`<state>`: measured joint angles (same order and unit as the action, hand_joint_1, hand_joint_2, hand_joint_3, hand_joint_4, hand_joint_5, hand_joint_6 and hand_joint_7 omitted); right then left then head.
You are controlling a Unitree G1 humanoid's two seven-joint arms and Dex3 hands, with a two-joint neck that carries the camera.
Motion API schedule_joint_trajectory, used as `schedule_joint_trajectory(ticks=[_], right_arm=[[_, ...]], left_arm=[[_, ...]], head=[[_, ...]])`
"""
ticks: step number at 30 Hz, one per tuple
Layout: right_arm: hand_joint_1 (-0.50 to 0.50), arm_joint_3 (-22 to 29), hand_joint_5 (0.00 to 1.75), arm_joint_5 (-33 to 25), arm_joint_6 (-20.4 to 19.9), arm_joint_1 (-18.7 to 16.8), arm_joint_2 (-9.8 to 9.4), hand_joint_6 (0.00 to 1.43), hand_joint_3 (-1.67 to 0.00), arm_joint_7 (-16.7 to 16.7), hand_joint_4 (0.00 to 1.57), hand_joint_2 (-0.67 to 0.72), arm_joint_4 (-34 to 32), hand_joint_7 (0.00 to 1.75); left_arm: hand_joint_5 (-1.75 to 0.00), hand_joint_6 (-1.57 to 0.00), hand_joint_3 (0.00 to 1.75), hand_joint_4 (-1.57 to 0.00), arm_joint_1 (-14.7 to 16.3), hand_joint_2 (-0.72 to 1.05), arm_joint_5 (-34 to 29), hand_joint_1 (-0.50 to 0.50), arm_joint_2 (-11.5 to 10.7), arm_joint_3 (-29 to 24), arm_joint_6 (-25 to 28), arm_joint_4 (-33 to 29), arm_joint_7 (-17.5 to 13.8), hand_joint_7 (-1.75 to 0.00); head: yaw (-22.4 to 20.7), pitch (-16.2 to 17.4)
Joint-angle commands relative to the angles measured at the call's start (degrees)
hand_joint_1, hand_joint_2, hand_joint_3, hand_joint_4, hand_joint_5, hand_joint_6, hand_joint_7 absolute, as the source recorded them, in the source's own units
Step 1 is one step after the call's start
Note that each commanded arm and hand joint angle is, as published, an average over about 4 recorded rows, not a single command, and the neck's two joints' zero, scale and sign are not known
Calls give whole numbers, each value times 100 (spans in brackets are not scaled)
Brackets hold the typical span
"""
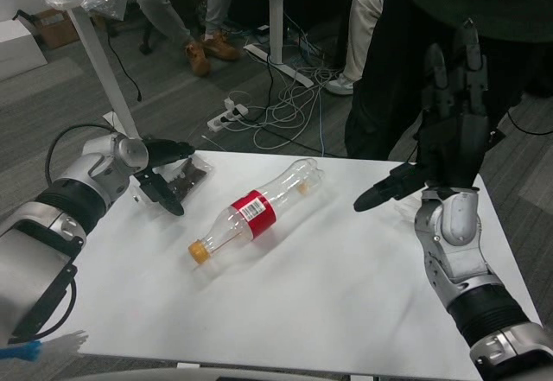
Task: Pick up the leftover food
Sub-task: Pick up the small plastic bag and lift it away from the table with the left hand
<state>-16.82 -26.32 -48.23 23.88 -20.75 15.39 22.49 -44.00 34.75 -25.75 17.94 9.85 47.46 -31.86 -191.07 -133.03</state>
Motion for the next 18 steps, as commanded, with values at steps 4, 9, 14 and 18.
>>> schedule_joint_trajectory(ticks=[4,9,14,18], right_arm=[[-42,-23,0,-40,-101,-85,-58,0,0,16,0,72,102,0],[-42,-23,0,-57,-114,-85,-67,0,0,14,0,72,131,0],[-42,-27,0,-101,-125,-85,-69,0,0,16,0,72,137,0],[-43,-43,0,-145,-153,-85,-69,0,0,16,0,72,142,0]], left_arm=[[0,0,0,0,176,87,14,-50,74,208,239,255,-216,0],[0,0,2,0,240,87,-10,-50,107,247,386,255,-293,0],[0,-1,9,-2,260,91,-12,-50,114,487,404,255,-348,-3],[-10,-14,20,-19,277,91,-19,-50,125,676,415,255,-385,-10]], head=[[-3,-22],[-24,-19],[-35,12],[-43,40]])
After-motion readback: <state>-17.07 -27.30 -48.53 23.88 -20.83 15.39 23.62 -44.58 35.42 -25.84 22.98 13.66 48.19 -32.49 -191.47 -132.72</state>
